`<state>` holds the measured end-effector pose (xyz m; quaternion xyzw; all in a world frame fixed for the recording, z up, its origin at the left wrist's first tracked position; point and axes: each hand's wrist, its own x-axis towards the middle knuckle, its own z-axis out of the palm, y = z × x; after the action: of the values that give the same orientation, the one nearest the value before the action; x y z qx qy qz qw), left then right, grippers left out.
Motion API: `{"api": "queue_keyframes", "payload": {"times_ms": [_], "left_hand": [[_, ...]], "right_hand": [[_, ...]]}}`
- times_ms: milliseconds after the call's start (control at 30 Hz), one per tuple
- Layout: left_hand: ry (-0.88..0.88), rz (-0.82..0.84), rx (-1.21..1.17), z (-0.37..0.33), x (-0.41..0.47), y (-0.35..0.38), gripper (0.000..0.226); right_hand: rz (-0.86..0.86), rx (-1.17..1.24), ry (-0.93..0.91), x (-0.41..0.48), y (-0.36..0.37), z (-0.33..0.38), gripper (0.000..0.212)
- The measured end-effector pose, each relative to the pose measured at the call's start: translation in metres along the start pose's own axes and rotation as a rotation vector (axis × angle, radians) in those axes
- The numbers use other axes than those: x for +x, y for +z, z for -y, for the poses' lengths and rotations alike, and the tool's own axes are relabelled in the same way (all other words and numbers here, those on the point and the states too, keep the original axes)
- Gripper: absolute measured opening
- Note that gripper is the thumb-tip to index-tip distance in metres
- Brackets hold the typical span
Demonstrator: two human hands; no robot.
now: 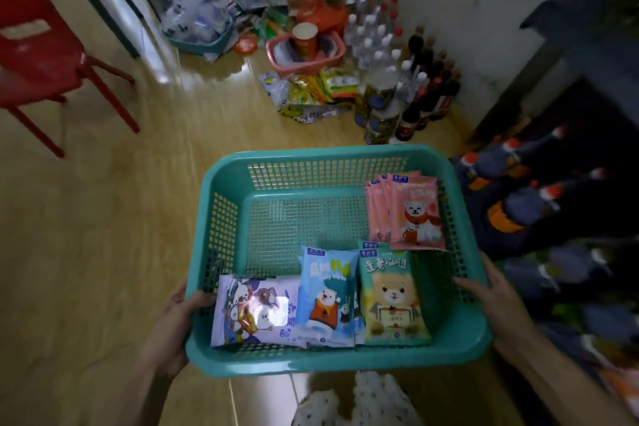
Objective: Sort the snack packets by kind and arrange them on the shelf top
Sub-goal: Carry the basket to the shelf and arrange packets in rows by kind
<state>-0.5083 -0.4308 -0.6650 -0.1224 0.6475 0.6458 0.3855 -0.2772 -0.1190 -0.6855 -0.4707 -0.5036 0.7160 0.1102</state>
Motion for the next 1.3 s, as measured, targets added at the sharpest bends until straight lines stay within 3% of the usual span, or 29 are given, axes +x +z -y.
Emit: {"api": "queue_keyframes", "payload": {"times_ms": [33, 167, 267, 467, 633, 833, 1100, 1300], "left_hand": [[-0.008, 0.024, 0.014, -0.023, -0.025, 0.008, 0.037], [-0.001, 0.150, 0.062, -0.107, -0.110, 0.043, 0.040], [0.011, 0.238, 0.127, -0.151, -0.162, 0.067, 0.048], [0.046, 0.480, 0.282, -0.197, -0.245, 0.104, 0.055], [-0.004, 0.690, 0.437, -0.195, -0.310, 0.130, 0.051], [-0.061, 0.934, 0.685, -0.145, -0.394, 0.180, 0.053], [-0.125, 1.280, 0.982, -0.015, -0.537, 0.249, 0.065], [-0.193, 1.521, 1.187, 0.104, -0.666, 0.274, 0.048]], "right_hand": [[-0.020, 0.024, 0.020, -0.029, -0.007, 0.022, 0.047], [-0.155, 0.045, 0.042, -0.134, -0.033, 0.099, 0.071], [-0.275, 0.074, 0.009, -0.212, -0.050, 0.134, 0.042], [-0.469, 0.217, -0.050, -0.369, -0.060, 0.155, 0.050], [-0.687, 0.399, -0.074, -0.495, -0.068, 0.126, 0.051], [-0.974, 0.585, -0.105, -0.640, -0.076, 0.055, 0.050], [-1.319, 0.947, -0.148, -0.820, -0.069, -0.063, 0.052], [-1.579, 1.198, -0.223, -0.933, -0.054, -0.143, 0.051]]}}
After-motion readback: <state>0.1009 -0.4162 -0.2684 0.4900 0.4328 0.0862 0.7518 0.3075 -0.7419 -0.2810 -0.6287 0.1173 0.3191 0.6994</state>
